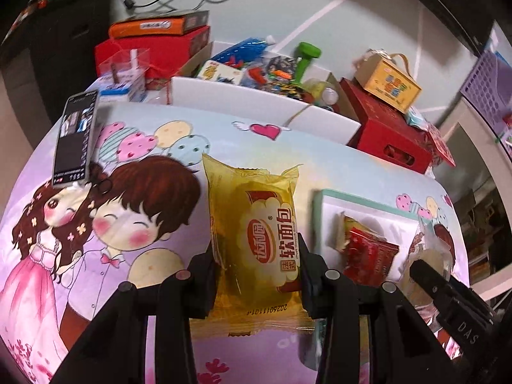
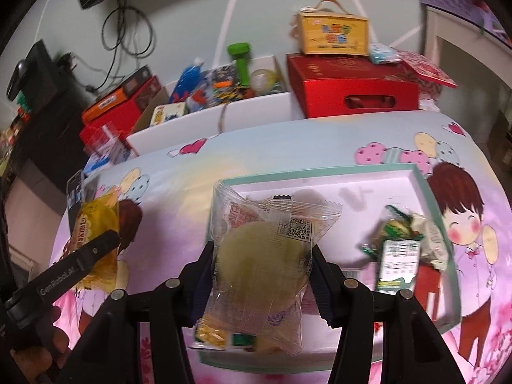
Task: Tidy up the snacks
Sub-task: 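Carry the yellow bread packet and wrapped bun over the white tray with both grippers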
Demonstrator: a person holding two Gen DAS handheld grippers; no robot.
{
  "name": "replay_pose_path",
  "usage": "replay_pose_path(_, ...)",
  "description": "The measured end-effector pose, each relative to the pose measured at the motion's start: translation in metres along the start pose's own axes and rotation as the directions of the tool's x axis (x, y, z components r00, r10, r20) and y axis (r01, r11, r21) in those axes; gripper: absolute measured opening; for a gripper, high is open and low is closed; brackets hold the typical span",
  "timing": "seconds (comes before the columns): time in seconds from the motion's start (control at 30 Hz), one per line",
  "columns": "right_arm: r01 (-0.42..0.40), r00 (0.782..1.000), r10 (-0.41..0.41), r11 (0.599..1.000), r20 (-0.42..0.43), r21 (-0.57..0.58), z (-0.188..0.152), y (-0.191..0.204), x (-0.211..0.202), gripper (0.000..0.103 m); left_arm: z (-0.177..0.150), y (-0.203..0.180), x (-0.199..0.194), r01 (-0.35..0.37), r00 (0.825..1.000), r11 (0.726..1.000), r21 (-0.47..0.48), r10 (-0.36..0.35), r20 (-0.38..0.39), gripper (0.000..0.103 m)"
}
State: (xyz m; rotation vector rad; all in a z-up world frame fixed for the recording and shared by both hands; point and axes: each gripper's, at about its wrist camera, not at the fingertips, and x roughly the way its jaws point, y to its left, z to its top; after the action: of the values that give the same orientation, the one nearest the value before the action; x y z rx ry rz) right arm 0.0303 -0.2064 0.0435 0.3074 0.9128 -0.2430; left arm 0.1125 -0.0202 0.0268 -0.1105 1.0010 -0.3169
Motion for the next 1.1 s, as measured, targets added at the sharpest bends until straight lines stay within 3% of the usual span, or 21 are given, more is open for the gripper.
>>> replay_pose_path(0.3,0.047,0.999,-0.049,0.991,0.017,0.128,0.006,-0.062,-0.004,0.058,0.001,-0.05,0.002,0.042,0.999,0.993,0.11,-0.044,0.011,0.043)
replay_pose_path(0.63,0.095,0.993,-0.109,0.959,0.041,0.268,0.007,-0.128,-0.021,0.058,-0.014,-0.112,0.008,0.113,0.994,0.96,0.255,-0.111,-0.02,0.043)
replay_pose_path(1.1,0.089,0.993,-0.11,0.945,0.049,0.314,0.003,-0.155,-0.029,0.058,-0.037,-0.156,0.015,0.142,0.99,0.92,0.364,-0.127,-0.064,0.043)
